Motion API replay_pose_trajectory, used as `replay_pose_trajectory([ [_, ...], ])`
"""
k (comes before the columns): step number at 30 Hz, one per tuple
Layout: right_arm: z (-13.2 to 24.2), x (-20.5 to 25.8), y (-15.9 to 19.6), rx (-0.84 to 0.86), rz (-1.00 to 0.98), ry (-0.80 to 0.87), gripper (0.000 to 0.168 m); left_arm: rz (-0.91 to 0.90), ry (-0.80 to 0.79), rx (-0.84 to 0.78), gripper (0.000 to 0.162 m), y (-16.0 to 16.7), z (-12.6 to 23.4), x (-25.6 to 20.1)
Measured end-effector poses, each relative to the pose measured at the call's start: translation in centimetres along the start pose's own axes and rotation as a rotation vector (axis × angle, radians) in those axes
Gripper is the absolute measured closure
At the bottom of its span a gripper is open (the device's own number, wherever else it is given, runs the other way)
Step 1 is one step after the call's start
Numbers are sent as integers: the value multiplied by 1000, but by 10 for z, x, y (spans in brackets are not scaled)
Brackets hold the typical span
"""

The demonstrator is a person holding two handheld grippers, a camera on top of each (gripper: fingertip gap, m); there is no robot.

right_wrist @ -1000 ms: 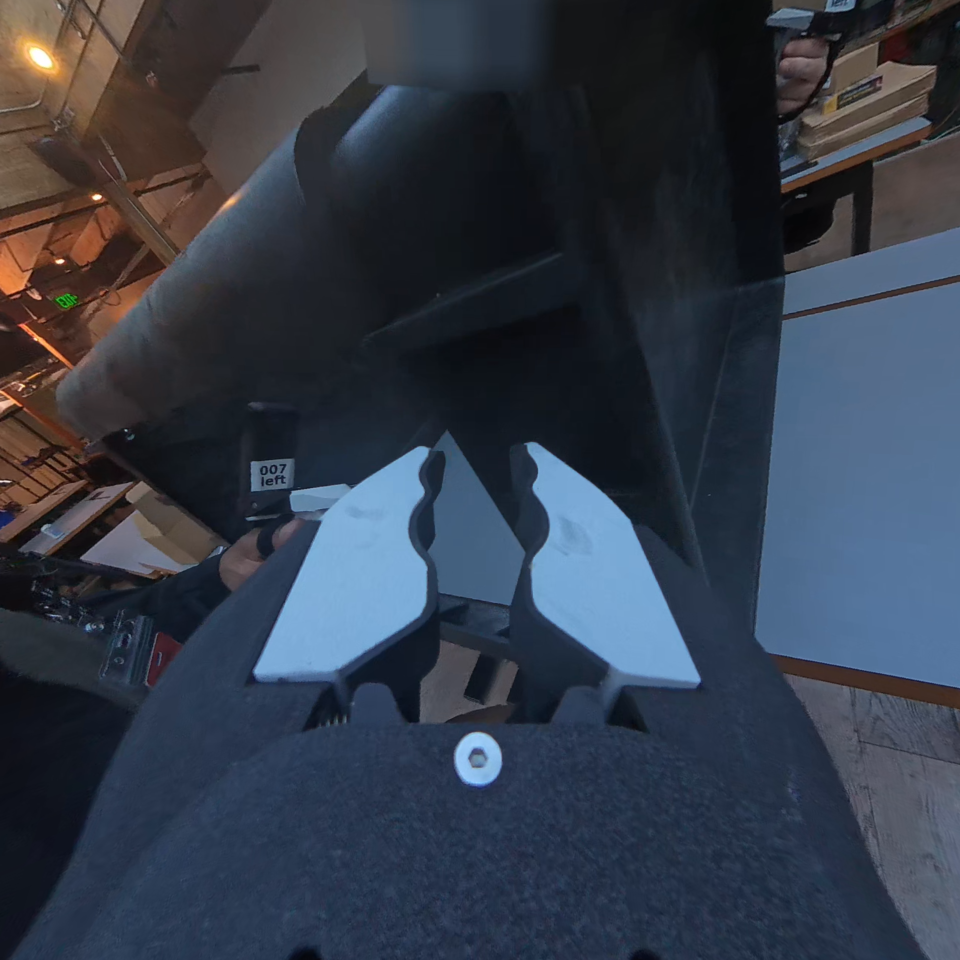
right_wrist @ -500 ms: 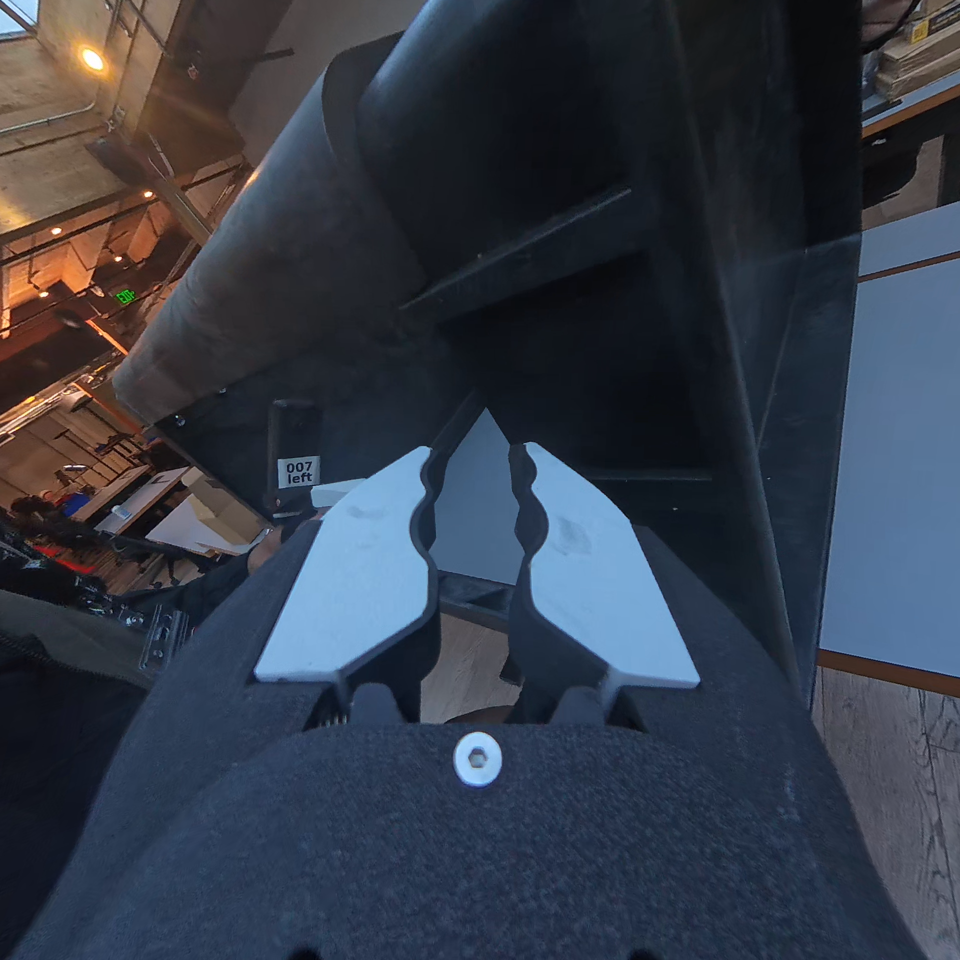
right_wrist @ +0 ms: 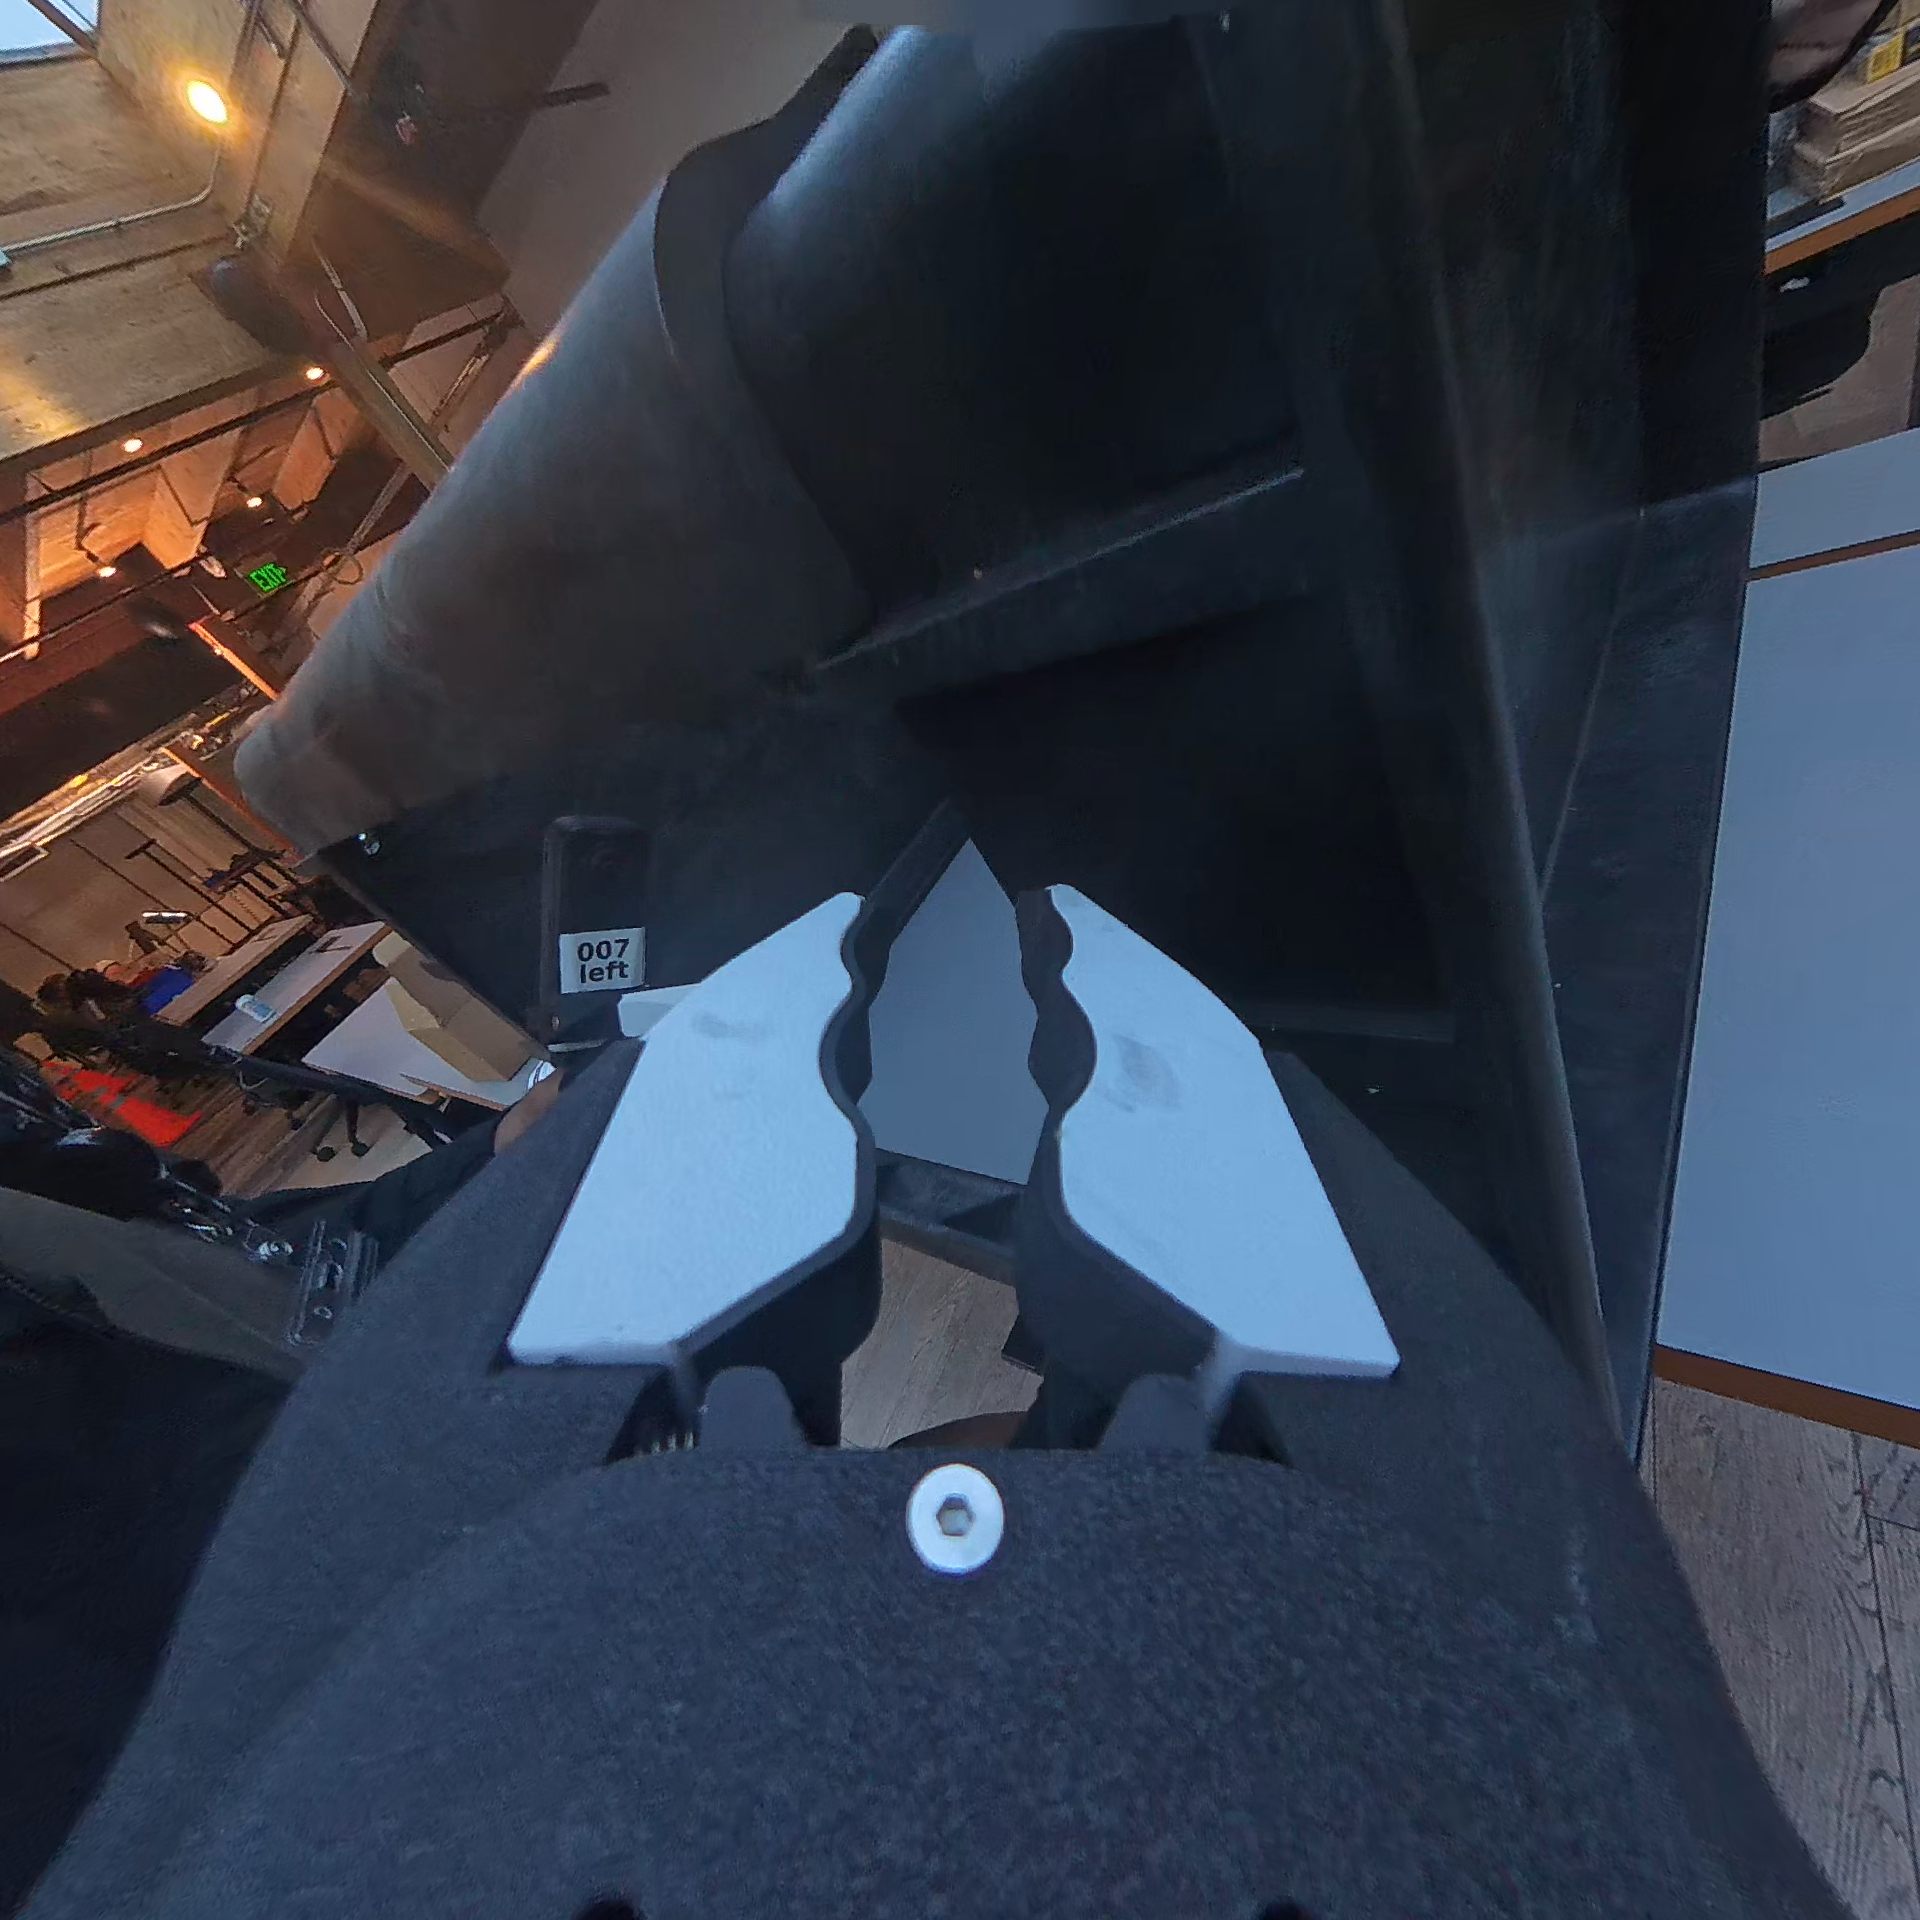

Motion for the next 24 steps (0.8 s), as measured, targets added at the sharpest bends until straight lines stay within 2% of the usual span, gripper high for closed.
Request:
replay_pose_trajectory([
  [24, -15, -3, -3, 10, 6, -1, 139, 0, 8, 0, 147, -9, 3, 9],
])
Point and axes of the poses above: each gripper's, where its closed fingertips meet, z back along the fingers, y out of its underside, x = y × z across the jaws, the point moved 6 cm from there along z, back along the fingers, and after that the axes turned 9 degrees about -z, right-handed, at the moved point
